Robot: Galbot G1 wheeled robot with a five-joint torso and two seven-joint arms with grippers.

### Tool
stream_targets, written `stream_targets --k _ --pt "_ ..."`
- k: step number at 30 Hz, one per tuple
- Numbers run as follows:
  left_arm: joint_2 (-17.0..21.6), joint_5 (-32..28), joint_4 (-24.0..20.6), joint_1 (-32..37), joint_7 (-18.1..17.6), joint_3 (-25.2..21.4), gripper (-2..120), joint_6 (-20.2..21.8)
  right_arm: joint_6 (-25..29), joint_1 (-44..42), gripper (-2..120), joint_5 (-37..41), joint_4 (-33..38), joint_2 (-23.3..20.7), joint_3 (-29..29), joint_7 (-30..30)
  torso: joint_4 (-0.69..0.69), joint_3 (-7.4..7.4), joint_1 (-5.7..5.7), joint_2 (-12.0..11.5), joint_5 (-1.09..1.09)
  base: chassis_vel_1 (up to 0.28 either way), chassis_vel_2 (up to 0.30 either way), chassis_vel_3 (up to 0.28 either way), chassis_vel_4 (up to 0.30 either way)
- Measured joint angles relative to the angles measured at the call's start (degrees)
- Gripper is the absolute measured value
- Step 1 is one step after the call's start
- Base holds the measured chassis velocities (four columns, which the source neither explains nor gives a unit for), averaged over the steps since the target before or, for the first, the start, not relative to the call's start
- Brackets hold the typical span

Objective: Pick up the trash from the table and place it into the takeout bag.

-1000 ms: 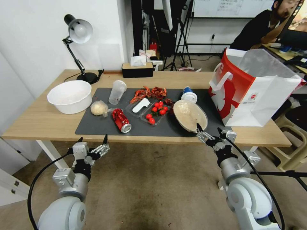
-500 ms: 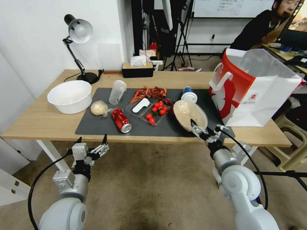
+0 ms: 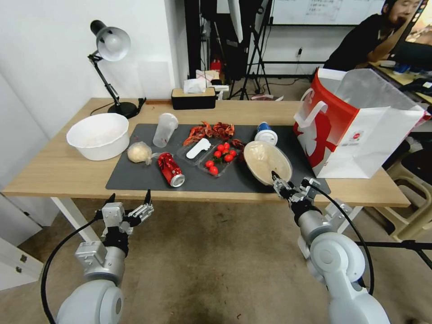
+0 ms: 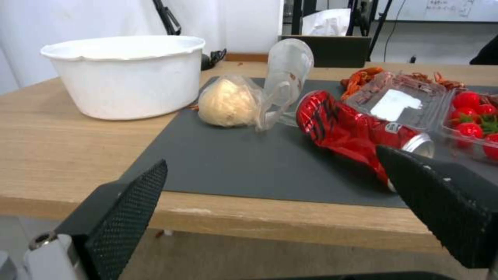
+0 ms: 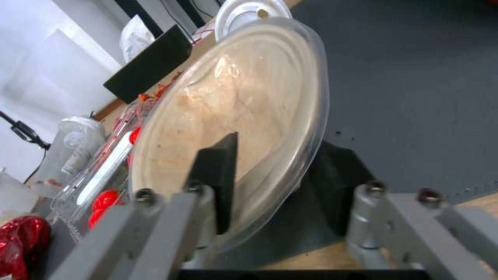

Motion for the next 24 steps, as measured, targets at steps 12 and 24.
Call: stream_targets --k 12,24 --pt "-0.1 0.1 0.0 0.2 0.1 0.1 100 -1.0 1.7 -1.0 1 -0.6 2.7 -0.2 1.1 0.1 -0.01 0.01 0.01 0.0 0.01 0.0 0.0 0.0 0.0" --pt "0.1 0.1 -0.2 0.6 0.1 0.1 100 -1.7 14.9 2.5 1 -1.9 9.2 -8.2 7.0 -14.7 0.0 0.01 0.0 0.0 0.01 0.0 0.0 0.0 0.0"
